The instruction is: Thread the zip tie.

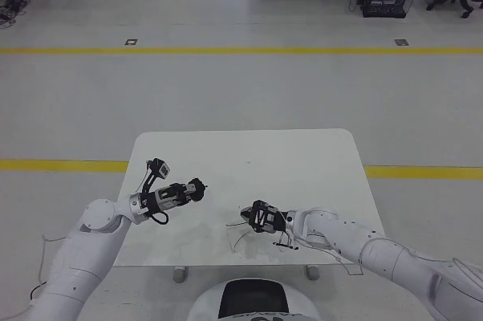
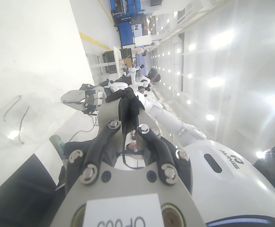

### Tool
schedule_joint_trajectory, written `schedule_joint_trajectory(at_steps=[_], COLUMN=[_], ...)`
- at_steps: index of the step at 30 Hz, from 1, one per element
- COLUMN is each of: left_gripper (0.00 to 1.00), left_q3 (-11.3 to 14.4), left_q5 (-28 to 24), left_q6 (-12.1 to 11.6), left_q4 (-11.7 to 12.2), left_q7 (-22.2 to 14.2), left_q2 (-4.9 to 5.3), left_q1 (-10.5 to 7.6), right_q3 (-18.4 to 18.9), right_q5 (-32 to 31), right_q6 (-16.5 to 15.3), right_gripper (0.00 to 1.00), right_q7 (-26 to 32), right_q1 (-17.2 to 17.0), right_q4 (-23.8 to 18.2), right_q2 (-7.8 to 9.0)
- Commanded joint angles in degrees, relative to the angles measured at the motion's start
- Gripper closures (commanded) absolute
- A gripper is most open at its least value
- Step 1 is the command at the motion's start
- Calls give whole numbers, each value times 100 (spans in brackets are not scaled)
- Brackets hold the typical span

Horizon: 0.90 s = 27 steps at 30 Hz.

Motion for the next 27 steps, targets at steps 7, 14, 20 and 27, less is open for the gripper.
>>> schedule_joint_trajectory(at_steps=[7, 14, 20, 27], left_gripper=[100, 100, 100, 100], left_q3=[0, 0, 0, 73], left_q5=[0, 0, 0, 759], left_q6=[0, 0, 0, 0], left_q4=[0, 0, 0, -230], left_q7=[0, 0, 0, 192], left_q2=[0, 0, 0, 26], left_q1=[0, 0, 0, -18], right_q3=[181, -5, -5, 69], right_q5=[693, 1414, 1461, 1571], right_q6=[-3, -3, -3, -3], right_gripper=[100, 100, 100, 100], right_q7=[-419, -331, -279, -301], right_q1=[-149, -31, -25, -89], right_q4=[-192, -646, -735, -788], right_q2=[192, 461, 509, 504])
